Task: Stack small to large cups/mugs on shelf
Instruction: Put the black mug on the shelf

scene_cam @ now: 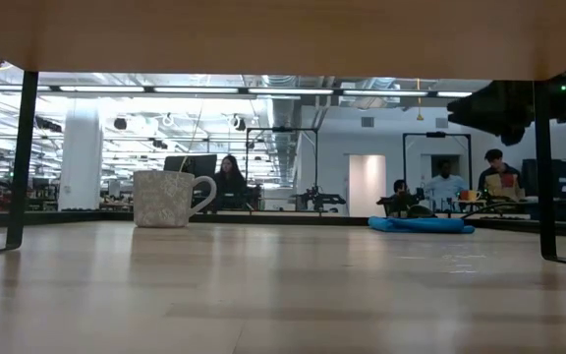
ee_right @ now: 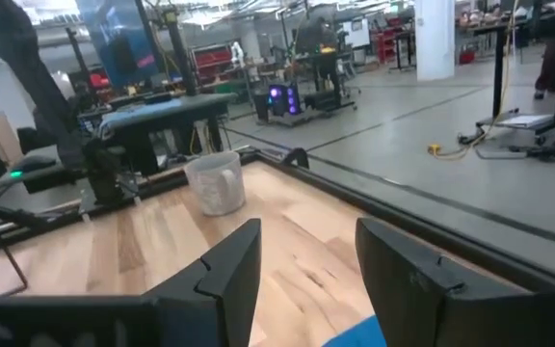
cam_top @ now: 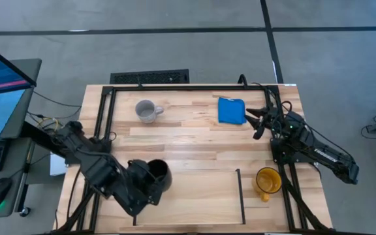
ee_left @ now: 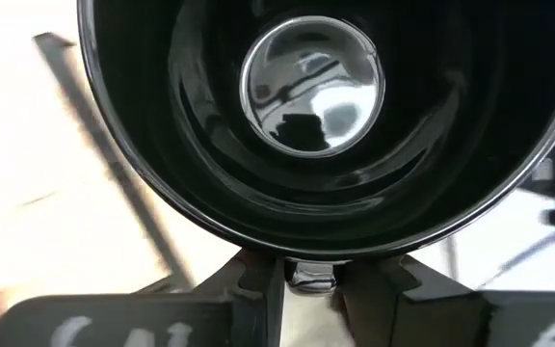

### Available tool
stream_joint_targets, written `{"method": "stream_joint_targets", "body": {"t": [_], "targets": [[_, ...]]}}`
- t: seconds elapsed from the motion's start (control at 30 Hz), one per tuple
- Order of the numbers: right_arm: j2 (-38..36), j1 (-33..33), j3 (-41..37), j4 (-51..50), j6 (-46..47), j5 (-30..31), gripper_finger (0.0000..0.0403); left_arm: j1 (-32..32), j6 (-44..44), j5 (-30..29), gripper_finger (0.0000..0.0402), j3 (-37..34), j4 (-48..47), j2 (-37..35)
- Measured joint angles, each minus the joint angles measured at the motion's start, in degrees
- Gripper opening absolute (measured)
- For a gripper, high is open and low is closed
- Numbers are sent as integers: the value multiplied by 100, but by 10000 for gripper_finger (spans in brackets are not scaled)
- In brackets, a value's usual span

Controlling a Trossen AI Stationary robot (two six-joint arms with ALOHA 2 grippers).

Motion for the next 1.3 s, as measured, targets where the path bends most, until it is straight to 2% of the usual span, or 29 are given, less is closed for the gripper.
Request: {"method": "stream_joint_targets", "body": {"t": [0.3,0.53,0.9,1.03,1.3], "targets": [[0,0,0,159,-1,0,192,-200,-397,146,64,804,-622,787],[0,0,0,169,-2,0,193,-327,-655,-175,64,814,-596,956],[0,0,0,152,-71,0,192,-379,-1323,-84,64,788,-536,1231],[-1,9,0,151,-57,-3,193,-361,-1485,108,64,768,-536,1312],[0,9,-2,92,-55,-4,192,-340,-1666,105,64,772,-534,1348]]}}
